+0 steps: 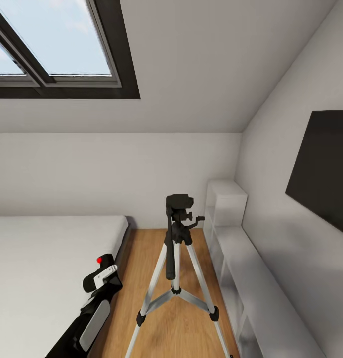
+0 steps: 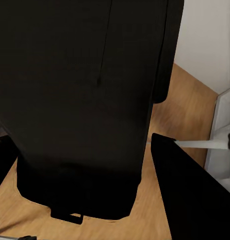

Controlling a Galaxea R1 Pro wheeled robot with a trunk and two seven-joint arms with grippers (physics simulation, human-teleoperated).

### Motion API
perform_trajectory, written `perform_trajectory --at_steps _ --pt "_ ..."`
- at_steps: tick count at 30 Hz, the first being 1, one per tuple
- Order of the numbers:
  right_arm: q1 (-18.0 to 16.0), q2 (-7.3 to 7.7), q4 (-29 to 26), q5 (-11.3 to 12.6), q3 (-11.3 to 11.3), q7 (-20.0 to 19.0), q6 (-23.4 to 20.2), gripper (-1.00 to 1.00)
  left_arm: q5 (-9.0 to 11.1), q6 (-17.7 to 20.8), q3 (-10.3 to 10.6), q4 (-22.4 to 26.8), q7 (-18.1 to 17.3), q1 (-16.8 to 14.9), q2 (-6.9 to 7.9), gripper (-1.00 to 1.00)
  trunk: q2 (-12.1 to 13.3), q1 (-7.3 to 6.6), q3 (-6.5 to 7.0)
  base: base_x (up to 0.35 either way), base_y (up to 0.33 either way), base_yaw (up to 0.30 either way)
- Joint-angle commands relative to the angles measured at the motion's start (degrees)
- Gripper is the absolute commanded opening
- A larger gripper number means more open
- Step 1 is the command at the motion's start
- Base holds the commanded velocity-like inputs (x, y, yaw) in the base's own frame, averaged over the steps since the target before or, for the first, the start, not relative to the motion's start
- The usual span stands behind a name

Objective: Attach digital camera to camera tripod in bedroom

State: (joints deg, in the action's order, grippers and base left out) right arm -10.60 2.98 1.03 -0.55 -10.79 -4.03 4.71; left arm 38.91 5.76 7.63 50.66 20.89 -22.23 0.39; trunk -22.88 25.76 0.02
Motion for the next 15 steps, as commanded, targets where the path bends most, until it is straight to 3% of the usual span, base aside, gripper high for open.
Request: perform_trajectory --at_steps 1,5,9,10,12,13,14,15 --pt "-0.04 0.01 0.11 -0.03 -0.2 -0.14 0.27 1.0 0.13 0.31 0.17 0.29 0.33 -0.01 0.04 -1.0 -0.04 0.02 -0.02 0.0 0.0 0.0" --pt "-0.04 0.01 0.13 -0.01 -0.2 -0.11 0.27 1.0 0.17 1.11 0.21 1.42 0.3 -0.01 0.2 -1.0 -0.04 0.02 -0.02 0.0 0.0 0.0" --pt "-0.04 0.01 0.12 -0.1 -0.16 -0.17 0.23 1.0 -0.26 7.08 0.2 7.45 0.43 -0.18 1.26 -1.0 -0.04 0.02 -0.02 0.0 0.0 0.0" --pt "-0.04 0.01 0.13 -0.12 -0.14 -0.13 0.2 1.0 -0.16 12.76 0.13 12.14 0.41 -0.57 1.81 -1.0 -0.04 0.02 -0.02 0.0 0.0 0.0" --pt "-0.04 0.01 0.12 -0.13 -0.13 -0.09 0.17 1.0 -0.06 20.02 -0.26 17.22 0.47 -1.71 2.52 -1.0 -0.04 0.02 -0.02 0.0 0.0 0.0" --pt "-0.04 0.03 0.12 -0.15 -0.15 -0.04 0.16 1.0 0.03 33.39 -2.6 23.58 0.68 -7.11 3.46 -1.0 -0.04 0.02 -0.02 0.0 0.0 0.0" --pt "-0.04 0.04 0.12 -0.15 -0.17 -0.01 0.18 1.0 0.06 40.72 -4.66 25.95 0.96 -11.77 3.76 -1.0 -0.04 0.02 -0.02 0.0 0.0 0.0" --pt "-0.04 0.03 0.11 -0.15 -0.18 0.0 0.17 1.0 0.16 43.36 -5.93 26.42 1.4 -14.65 3.83 -1.0 -0.04 0.02 -0.02 0.0 0.0 0.0"
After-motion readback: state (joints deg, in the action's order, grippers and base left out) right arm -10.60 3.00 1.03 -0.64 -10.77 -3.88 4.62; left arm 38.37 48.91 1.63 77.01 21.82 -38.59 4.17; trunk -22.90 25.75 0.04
